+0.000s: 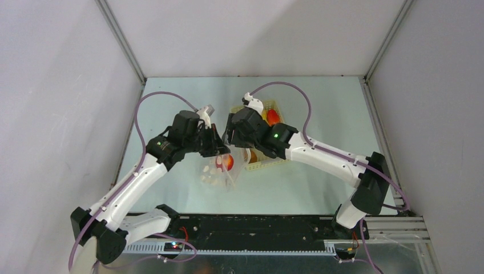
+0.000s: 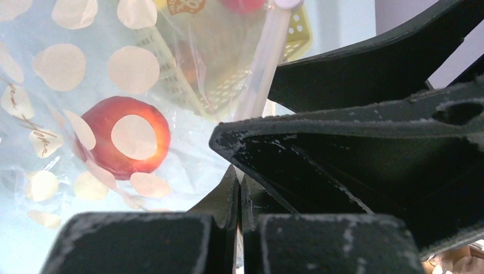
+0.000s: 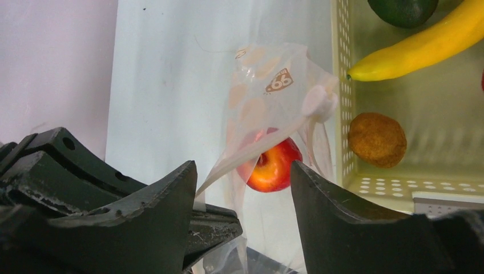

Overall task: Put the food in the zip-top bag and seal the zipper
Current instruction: Place the fake fruit in the zipper food storage bag, then pick up the fake fruit from the bin.

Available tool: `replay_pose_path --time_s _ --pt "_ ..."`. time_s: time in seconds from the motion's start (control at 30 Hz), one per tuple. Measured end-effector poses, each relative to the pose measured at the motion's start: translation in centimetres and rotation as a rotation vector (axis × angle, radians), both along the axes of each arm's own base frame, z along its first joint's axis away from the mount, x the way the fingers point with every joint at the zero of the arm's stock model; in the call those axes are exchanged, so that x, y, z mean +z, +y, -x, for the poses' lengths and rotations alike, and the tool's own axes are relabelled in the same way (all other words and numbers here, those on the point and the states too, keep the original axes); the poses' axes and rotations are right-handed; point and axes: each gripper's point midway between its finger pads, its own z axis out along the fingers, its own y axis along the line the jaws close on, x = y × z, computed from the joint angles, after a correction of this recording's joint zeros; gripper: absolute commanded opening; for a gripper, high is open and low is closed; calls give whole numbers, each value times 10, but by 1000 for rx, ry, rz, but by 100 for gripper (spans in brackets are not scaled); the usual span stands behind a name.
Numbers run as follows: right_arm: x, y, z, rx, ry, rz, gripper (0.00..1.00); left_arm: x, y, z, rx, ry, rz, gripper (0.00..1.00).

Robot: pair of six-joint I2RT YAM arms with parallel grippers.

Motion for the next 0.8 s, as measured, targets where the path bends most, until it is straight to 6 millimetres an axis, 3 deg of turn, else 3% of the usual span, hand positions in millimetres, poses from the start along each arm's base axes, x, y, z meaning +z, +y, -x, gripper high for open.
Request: replay_pose_path --time_s 0.23,0.47,0.57,0.8 --pt "25 -25 2 22 -77 -22 77 7 -4 -7 -1 -38 22 0" --pt "58 -90 -11 -57 -182 -73 89 7 3 -12 35 -58 -1 0" --pt "56 -109 -17 -86 -196 -62 91 11 8 -15 57 -81 -10 0" --pt "35 -111 -20 -54 -169 10 99 27 30 -24 141 -138 -57 0"
